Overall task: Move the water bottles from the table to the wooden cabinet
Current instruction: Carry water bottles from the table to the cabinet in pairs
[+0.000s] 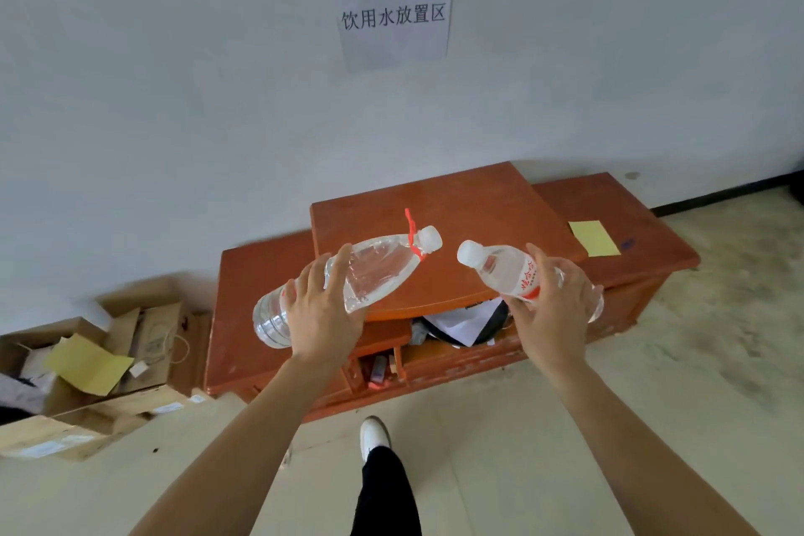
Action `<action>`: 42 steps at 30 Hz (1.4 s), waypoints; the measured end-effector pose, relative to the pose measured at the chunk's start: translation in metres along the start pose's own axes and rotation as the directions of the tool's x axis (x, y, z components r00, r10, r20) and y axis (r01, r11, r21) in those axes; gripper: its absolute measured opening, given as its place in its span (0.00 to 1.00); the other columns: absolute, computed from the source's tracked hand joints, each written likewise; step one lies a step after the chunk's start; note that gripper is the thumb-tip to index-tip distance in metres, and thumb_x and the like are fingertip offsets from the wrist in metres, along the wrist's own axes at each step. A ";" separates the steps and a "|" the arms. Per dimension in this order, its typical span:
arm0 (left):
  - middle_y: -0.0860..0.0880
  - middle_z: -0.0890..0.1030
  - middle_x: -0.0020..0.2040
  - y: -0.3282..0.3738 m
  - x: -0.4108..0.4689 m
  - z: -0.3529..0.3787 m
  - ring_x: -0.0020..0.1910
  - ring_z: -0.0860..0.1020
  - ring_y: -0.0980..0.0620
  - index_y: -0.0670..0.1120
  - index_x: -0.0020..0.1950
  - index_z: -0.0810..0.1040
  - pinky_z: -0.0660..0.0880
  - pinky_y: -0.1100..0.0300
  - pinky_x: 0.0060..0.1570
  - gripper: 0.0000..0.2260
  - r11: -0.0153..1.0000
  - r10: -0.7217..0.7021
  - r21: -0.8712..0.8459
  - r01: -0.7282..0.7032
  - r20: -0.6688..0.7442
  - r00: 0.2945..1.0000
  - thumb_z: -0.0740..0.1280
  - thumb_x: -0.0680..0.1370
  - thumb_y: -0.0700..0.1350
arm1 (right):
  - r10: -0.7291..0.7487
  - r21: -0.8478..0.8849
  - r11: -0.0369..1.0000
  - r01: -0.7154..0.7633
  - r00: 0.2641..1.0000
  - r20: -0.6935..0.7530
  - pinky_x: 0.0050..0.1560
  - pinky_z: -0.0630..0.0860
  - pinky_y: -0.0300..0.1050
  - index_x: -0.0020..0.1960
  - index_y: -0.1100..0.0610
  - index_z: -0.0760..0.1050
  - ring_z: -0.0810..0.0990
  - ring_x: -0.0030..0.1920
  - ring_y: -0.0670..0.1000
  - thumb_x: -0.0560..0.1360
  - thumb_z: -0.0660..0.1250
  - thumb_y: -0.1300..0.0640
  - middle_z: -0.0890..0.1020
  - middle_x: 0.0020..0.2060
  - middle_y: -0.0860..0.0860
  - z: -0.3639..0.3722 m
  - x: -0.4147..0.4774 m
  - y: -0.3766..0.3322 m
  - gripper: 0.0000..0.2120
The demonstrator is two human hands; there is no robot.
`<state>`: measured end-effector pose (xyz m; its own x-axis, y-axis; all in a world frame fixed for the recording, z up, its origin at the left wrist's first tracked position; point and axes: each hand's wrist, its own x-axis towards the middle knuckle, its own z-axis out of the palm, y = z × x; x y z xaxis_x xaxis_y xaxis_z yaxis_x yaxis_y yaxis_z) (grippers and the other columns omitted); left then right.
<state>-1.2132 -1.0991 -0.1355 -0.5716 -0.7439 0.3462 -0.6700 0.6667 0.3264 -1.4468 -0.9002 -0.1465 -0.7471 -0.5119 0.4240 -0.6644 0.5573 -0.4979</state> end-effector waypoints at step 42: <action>0.42 0.59 0.77 -0.205 0.444 0.345 0.74 0.61 0.50 0.44 0.78 0.47 0.65 0.47 0.73 0.47 0.665 -0.567 -0.528 0.529 0.104 0.817 0.78 0.72 0.51 | 0.010 0.480 0.793 -0.375 0.795 0.606 0.50 0.71 0.25 0.71 0.55 0.65 0.77 0.60 0.49 0.71 0.79 0.53 0.77 0.63 0.50 0.579 0.392 -0.079 0.35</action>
<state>-1.4934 -1.5812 -0.3525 -0.1361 -0.9907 0.0063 -0.4973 0.0738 0.8644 -1.6760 -1.5236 -0.3788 -0.5892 -0.7981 -0.1263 -0.2377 0.3206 -0.9169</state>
